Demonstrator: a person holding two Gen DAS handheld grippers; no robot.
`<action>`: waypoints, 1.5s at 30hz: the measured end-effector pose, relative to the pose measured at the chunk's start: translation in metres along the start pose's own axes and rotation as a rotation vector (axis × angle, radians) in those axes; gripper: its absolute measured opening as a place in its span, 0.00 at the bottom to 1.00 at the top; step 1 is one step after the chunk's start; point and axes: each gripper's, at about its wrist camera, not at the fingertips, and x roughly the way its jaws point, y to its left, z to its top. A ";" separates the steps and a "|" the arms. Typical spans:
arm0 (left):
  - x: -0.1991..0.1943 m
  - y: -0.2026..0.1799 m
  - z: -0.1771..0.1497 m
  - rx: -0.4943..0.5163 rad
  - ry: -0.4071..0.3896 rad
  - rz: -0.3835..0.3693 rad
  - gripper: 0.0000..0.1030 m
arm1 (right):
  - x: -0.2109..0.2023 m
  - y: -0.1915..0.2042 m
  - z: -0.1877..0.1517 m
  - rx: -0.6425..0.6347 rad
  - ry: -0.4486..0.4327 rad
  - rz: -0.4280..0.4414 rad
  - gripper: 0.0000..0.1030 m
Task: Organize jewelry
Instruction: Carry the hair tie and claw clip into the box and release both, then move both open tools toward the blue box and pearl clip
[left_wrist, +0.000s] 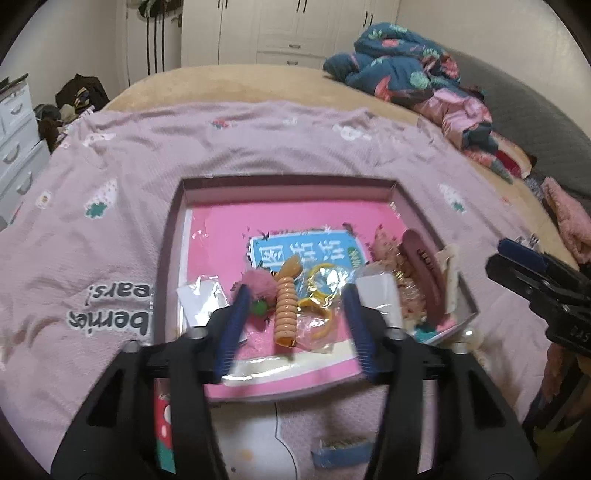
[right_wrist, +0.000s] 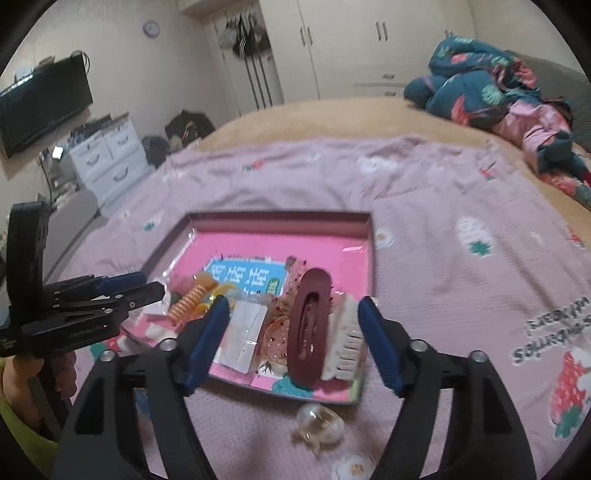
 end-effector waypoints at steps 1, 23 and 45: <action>-0.008 -0.001 0.000 -0.001 -0.017 0.001 0.60 | -0.008 -0.002 0.000 0.007 -0.015 -0.002 0.81; -0.093 -0.020 -0.032 -0.019 -0.165 0.039 0.90 | -0.102 -0.005 -0.021 0.003 -0.136 -0.029 0.91; -0.082 -0.011 -0.085 0.007 -0.051 0.108 0.90 | -0.071 0.011 -0.063 -0.065 0.010 -0.012 0.91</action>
